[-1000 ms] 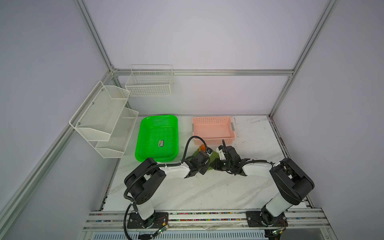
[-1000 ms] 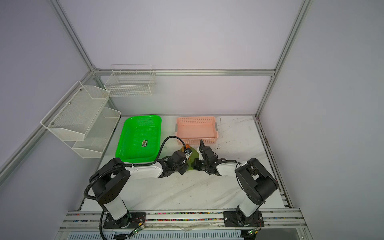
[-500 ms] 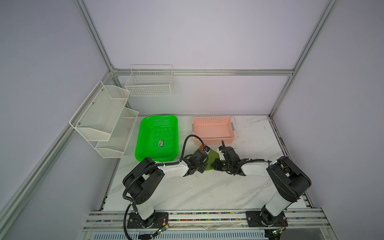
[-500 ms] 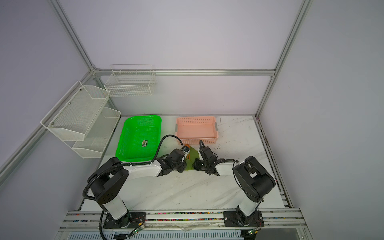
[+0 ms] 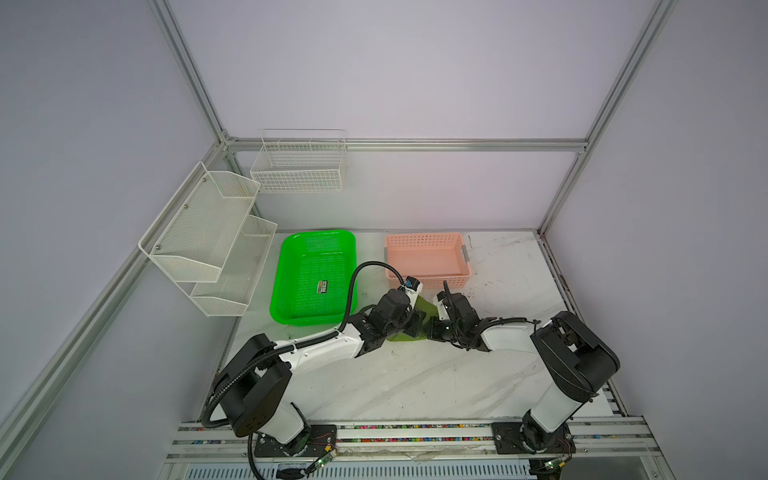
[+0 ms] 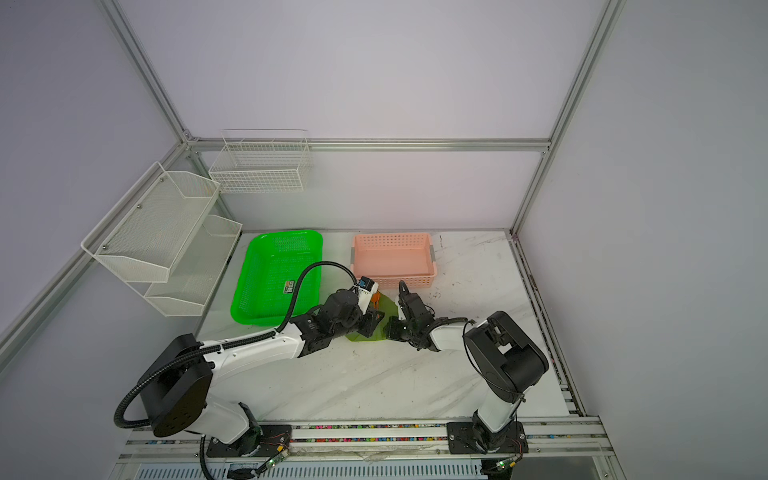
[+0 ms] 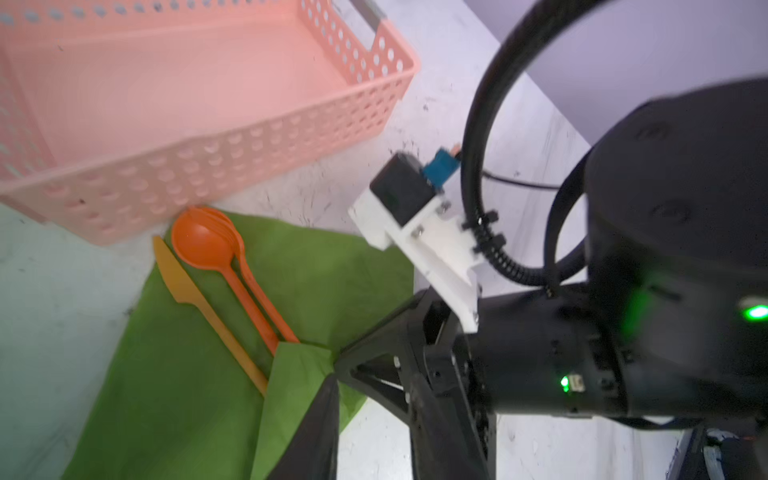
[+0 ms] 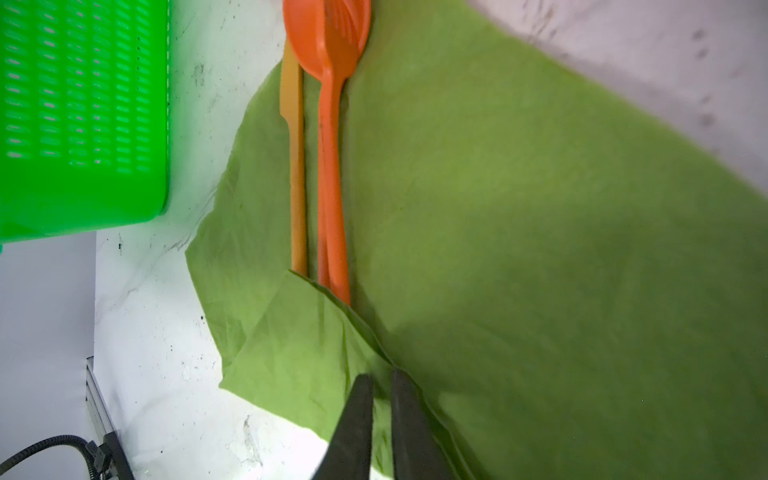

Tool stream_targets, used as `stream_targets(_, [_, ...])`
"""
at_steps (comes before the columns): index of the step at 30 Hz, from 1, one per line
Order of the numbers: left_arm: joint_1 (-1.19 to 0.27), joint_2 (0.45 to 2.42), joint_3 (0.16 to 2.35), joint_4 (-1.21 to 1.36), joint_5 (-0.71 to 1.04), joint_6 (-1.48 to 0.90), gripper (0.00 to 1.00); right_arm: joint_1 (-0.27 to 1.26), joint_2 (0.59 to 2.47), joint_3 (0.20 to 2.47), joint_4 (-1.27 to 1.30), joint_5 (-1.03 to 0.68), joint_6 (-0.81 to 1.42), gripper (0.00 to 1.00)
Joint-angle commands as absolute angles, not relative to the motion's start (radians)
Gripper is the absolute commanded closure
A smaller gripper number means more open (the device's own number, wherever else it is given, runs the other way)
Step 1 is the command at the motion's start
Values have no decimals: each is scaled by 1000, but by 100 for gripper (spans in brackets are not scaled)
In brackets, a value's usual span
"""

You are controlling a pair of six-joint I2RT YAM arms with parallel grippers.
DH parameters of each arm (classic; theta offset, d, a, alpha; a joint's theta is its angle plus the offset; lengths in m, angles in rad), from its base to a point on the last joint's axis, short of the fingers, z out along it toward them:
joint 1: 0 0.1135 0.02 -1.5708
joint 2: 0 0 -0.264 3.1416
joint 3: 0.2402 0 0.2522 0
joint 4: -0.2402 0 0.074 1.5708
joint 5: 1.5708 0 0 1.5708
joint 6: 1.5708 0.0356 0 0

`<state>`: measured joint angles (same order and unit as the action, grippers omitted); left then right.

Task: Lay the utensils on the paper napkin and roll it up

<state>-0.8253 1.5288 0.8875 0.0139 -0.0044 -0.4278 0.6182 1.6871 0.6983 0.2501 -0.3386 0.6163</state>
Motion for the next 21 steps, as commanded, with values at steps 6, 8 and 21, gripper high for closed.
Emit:
stream_targets(6, [-815, 1601, 817, 55, 46, -501, 75, 623, 1704, 706, 229, -331, 621, 85])
stream_targets(8, [-802, 1625, 818, 50, 57, -510, 77, 623, 1702, 704, 226, -329, 621, 85])
stream_targets(21, [-743, 1706, 766, 97, 90, -546, 81, 623, 1699, 696, 216, -323, 624, 85])
